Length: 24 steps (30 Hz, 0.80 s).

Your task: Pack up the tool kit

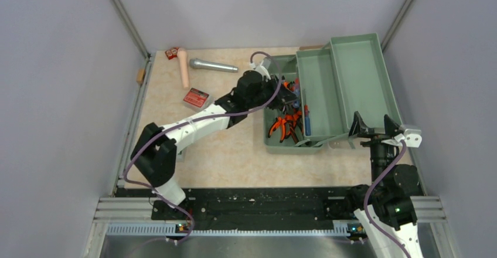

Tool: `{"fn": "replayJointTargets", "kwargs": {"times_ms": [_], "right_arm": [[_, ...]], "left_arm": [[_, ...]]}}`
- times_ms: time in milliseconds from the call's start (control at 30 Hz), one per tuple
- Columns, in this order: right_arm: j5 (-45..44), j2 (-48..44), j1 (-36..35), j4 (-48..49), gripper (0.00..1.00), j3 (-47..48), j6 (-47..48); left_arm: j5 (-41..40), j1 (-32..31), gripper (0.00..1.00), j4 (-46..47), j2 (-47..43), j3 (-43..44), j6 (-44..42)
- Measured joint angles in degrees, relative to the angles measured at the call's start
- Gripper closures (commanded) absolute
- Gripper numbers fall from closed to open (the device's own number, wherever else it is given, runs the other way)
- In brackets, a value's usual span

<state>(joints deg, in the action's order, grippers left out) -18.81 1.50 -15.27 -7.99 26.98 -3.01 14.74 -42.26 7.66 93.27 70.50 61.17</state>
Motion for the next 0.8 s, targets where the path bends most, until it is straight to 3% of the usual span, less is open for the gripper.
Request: {"fn": "replayJointTargets", "kwargs": {"times_ms": [167, 267, 500, 800], "right_arm": [[0.00, 0.00, 0.00, 0.00, 0.07, 0.00, 0.00], [0.00, -0.02, 0.00, 0.00, 0.07, 0.00, 0.00], [-0.02, -0.02, 0.00, -0.02, 0.06, 0.00, 0.00], [-0.02, -0.02, 0.00, -0.04, 0.06, 0.00, 0.00]], "left_arm": [[-0.42, -5.14, 1.00, 0.24, 6.67, 5.86, 1.55], [-1.22, -7.28, 0.95, 0.04, 8.98, 7.87, 2.23], [-4.24, -10.56, 0.63, -2.80, 11.89, 10.25, 2.91], [-7.52, -12.37, 0.40, -6.69, 13.35, 12.44, 1.88]]}}
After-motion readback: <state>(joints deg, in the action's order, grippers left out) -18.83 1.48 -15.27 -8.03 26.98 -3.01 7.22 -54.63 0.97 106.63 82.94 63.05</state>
